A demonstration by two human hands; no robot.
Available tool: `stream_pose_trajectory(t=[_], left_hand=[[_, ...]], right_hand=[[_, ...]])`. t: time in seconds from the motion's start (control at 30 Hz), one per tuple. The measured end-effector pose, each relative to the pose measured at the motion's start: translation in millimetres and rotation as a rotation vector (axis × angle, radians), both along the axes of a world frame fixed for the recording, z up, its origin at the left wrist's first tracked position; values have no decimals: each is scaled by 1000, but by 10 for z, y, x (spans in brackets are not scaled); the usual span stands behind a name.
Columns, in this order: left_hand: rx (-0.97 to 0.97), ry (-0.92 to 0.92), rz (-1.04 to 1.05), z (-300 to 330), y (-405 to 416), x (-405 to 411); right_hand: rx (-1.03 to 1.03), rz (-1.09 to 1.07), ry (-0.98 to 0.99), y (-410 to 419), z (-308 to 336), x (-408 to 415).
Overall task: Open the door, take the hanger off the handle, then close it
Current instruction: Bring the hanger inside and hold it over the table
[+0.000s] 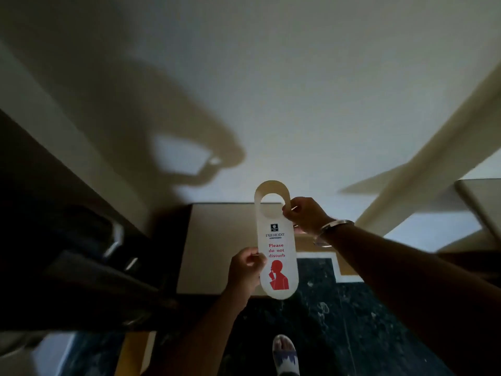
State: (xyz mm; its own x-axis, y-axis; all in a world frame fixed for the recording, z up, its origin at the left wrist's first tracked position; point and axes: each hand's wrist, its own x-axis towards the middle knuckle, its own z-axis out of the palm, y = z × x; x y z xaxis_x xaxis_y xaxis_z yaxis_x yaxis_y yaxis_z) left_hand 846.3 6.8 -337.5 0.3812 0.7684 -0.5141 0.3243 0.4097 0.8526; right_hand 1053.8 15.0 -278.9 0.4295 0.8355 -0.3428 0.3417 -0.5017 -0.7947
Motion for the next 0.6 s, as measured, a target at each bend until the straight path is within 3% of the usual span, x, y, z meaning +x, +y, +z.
stream_pose_trajectory(t=[0.23,0.43,0.6], left_hand=[[-50,277,28,-1176,347,379],[-80,432,44,-2212,596,559],[-17,520,1,-2651,760,602]], right_hand=[[-186,-75,277,333,-1587,397],[-290,-55,156,571,-2789,523],[-364,-59,10,673,-3322,617]])
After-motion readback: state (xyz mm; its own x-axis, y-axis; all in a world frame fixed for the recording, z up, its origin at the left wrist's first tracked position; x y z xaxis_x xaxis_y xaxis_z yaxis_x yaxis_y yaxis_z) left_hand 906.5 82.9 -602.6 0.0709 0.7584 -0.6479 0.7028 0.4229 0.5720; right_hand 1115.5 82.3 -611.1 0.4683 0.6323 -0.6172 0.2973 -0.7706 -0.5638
